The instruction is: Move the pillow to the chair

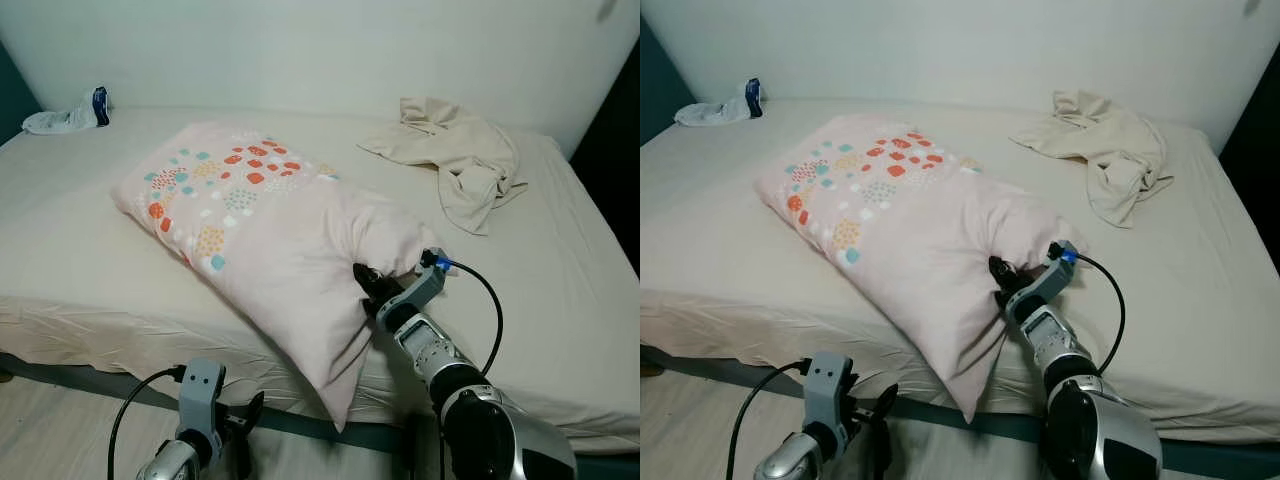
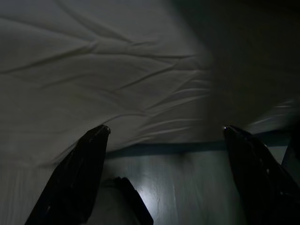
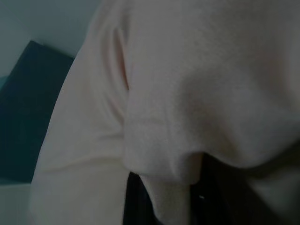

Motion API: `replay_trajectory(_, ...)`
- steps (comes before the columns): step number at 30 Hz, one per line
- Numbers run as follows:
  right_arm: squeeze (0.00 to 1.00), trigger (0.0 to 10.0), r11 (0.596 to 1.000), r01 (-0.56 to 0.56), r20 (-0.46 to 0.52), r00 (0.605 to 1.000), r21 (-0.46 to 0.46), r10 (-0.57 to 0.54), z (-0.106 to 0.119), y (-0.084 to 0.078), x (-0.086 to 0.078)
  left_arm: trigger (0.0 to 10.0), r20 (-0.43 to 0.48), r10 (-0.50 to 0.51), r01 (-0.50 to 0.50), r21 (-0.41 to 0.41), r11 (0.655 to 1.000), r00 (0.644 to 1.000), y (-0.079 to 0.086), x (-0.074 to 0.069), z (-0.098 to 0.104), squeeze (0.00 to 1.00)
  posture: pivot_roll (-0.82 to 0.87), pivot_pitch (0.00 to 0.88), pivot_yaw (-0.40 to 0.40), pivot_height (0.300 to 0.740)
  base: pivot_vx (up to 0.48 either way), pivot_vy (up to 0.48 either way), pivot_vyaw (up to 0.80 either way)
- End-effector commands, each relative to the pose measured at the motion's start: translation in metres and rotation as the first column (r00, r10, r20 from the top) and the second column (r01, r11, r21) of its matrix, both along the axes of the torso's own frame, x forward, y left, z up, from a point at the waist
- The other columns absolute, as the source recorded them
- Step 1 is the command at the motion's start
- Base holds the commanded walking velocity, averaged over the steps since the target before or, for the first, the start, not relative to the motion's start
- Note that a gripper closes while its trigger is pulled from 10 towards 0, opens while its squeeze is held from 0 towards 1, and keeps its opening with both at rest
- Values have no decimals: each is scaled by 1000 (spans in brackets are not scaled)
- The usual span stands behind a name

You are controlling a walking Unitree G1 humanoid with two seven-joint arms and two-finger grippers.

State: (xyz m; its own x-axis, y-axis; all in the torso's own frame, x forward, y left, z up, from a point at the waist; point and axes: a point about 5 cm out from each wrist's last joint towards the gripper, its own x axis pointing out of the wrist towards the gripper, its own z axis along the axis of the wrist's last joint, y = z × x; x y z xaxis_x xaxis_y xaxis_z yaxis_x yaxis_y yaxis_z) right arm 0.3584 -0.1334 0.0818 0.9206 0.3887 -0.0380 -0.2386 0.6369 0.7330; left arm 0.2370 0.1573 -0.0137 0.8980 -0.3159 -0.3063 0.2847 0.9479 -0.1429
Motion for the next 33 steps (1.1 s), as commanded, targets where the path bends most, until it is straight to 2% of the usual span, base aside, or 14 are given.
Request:
replay_trajectory(1, 0, 0, 996, -81, 62, 995, -25, 83, 5, 11, 0, 10000, -1, 14, -14, -15, 1000, 1000, -2, 5, 1, 0, 145, 26, 1, 465, 0, 0, 0)
replay_trajectory(4, 0, 0, 969, -195, 211, 951, -150, 224, 21, 20, 0, 10000, 46, 41, -39, -60, 997, 998, -10, 29, 16, 0, 134, 0, -12, 465, 0, 0, 0)
replay_trajectory(6, 0, 0, 950, -219, 255, 927, -222, 273, 30, 27, 2, 10000, 46, 53, -50, -64, 997, 998, -10, 34, 18, 0, 126, 0, -19, 465, 0, 0, 0)
replay_trajectory(9, 0, 0, 940, -223, 258, 922, -256, 289, 31, 30, 1, 10000, 41, 56, -53, -64, 997, 998, -11, 37, 18, 0, 122, 0, -24, 465, 0, 0, 0)
replay_trajectory(12, 0, 0, 933, -255, 173, 937, -254, 303, 7, 31, -9, 10000, 51, 64, -61, -68, 996, 997, -14, 43, 21, 0, 132, 0, -46, 470, 0, 0, 0)
replay_trajectory(17, 0, 0, 934, -260, 128, 946, -243, 297, -4, 31, -15, 10000, 72, 90, -84, -73, 994, 993, -13, 47, 25, 0, 137, 0, -57, 485, 0, 0, 0)
replay_trajectory(25, 0, 0, 941, -239, 162, 946, -241, 282, 8, 30, -8, 10000, 64, 223, -224, 8, 975, 973, 15, 50, 24, 0, 129, 0, -63, 530, 0, 0, 0)
replay_trajectory(27, 0, 0, 943, -230, 171, 946, -240, 274, 12, 27, -5, 10000, 62, 284, -287, 53, 956, 957, 30, 52, 25, 0, 129, 0, -67, 540, 0, 0, 0)
replay_trajectory(28, 0, 0, 943, -230, 171, 946, -240, 274, 12, 27, -5, 10000, 62, 284, -287, 53, 956, 957, 30, 52, 25, 0, 129, 0, -67, 540, 0, 0, 0)
replay_trajectory(30, 0, 0, 944, -222, 168, 949, -245, 267, 13, 26, -4, 10000, 56, 337, -341, 89, 936, 940, 42, 51, 24, 0, 130, 0, -67, 550, 0, 0, 0)
replay_trajectory(33, 0, 0, 942, -215, 144, 955, -258, 258, 8, 24, -6, 10000, 45, 378, -381, 92, 920, 925, 49, 50, 23, 0, 132, 0, -69, 565, 0, 0, 0)
